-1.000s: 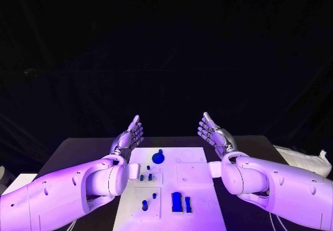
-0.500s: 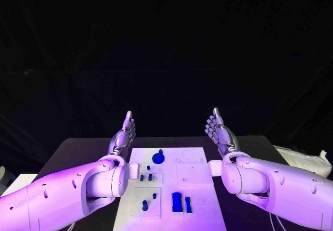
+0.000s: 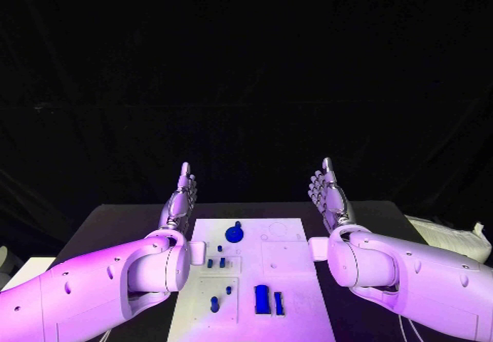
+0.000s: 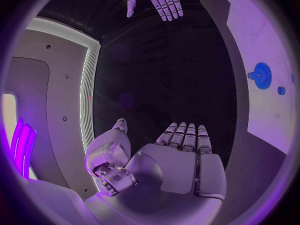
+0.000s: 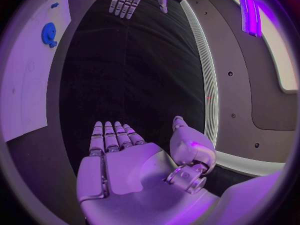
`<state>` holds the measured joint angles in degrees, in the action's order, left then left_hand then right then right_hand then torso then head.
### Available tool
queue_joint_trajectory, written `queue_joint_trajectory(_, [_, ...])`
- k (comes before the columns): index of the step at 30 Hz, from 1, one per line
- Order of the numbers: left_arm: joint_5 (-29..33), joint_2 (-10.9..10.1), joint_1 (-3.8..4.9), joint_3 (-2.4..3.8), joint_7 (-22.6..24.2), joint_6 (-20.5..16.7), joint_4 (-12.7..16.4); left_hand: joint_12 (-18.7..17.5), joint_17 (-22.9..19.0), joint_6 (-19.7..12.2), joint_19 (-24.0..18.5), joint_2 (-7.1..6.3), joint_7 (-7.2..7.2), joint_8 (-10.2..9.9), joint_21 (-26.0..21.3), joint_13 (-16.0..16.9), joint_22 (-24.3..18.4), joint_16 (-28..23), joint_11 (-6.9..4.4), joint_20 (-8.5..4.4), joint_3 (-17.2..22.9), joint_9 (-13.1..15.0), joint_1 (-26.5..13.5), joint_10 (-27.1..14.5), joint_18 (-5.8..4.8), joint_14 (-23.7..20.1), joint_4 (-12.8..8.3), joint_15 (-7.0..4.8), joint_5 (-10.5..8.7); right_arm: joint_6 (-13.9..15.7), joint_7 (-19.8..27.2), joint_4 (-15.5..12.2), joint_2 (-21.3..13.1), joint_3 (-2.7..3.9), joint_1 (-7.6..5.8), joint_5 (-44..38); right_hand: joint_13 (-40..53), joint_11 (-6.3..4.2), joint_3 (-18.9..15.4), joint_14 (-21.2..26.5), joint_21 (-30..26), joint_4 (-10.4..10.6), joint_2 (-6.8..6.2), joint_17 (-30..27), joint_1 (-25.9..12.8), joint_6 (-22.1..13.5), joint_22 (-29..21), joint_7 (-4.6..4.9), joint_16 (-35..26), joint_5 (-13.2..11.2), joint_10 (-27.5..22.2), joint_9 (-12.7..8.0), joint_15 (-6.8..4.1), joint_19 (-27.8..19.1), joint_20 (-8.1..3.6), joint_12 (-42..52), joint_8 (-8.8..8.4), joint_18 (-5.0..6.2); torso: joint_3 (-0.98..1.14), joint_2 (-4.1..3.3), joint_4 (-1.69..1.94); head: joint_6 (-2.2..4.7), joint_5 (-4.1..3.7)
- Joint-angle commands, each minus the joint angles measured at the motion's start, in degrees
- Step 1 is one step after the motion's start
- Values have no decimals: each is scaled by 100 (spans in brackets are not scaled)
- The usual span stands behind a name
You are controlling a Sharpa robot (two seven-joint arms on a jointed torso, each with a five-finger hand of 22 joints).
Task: Assemble the parts on the task board
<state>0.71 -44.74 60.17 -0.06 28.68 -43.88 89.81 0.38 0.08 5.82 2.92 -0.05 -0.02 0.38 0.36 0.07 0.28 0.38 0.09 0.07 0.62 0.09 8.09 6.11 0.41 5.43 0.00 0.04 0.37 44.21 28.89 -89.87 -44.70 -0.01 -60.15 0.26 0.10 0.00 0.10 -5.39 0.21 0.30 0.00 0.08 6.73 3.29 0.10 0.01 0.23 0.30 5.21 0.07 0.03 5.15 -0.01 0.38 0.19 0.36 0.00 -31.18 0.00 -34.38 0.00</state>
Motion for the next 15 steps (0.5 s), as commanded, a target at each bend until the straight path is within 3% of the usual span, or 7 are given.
queue_joint_trajectory(1, [-71, 5, -1, 6, 111, -24, 14, -38, -8, -175, -292, 5, 2, -38, -36, -7, -28, -38, -9, -7, -62, -9, -271, -202, -41, -543, 0, -4, -37, -9, 90, -9, 1, 1, -1, -26, -10, 0, -10, 539, -21, -30, 0, -8, -255, -329, -10, -1, -23, -30, -521, -7, -3, -515, 1, -38, -19, -36, 0, 0, 0, 0, 0])
queue_joint_trajectory(2, [-71, 5, -1, 6, 111, -24, 14, -38, -8, -582, -292, 5, 2, -38, -36, -7, -28, -38, -9, -7, -62, -9, -295, -611, -41, -543, 0, -4, -37, -9, 90, -9, 1, 1, -1, -26, -10, 0, -10, 539, -21, -30, 0, -8, -673, -329, -10, -1, -23, -30, -521, -7, -3, -515, 1, -38, -19, -36, 0, 0, 0, 0, 0])
queue_joint_trajectory(4, [-71, 5, -1, 6, 111, -24, 14, -38, -8, -582, -292, 5, 2, -38, -36, -7, -28, -38, -9, -7, -62, -9, -400, -611, -41, -543, 0, -4, -37, -9, 90, -9, 1, 1, -1, -26, -10, 0, -10, 539, -21, -30, 0, -8, -673, -329, -10, -1, -23, -30, -521, -7, -3, -515, 1, -38, -19, -36, 0, 0, 0, 0, 0])
queue_joint_trajectory(5, [-71, 5, -1, 6, 111, -24, 14, -38, -8, -582, -292, 5, 2, -38, -36, -7, -28, -38, -9, -7, -62, -9, -809, -611, -41, -543, 0, -4, -37, -9, 90, -9, 1, 1, -1, -26, -10, 0, -10, 539, -21, -30, 0, -8, -673, -329, -10, -1, -23, -30, -521, -7, -3, -515, 1, -38, -19, -36, 0, 0, 0, 0, 0])
queue_joint_trajectory(15, [-71, 5, -1, 6, 111, -24, 14, -38, -8, -582, -292, 5, 2, -38, -36, -7, -28, -38, -9, -7, -62, -9, -809, -611, -41, -543, 0, -4, -37, -9, 90, -9, 1, 1, -1, -26, -10, 0, -10, 539, -21, -30, 0, -8, -673, -329, -10, -1, -23, -30, -521, -7, -3, -515, 1, -38, -19, -36, 0, 0, 0, 0, 0])
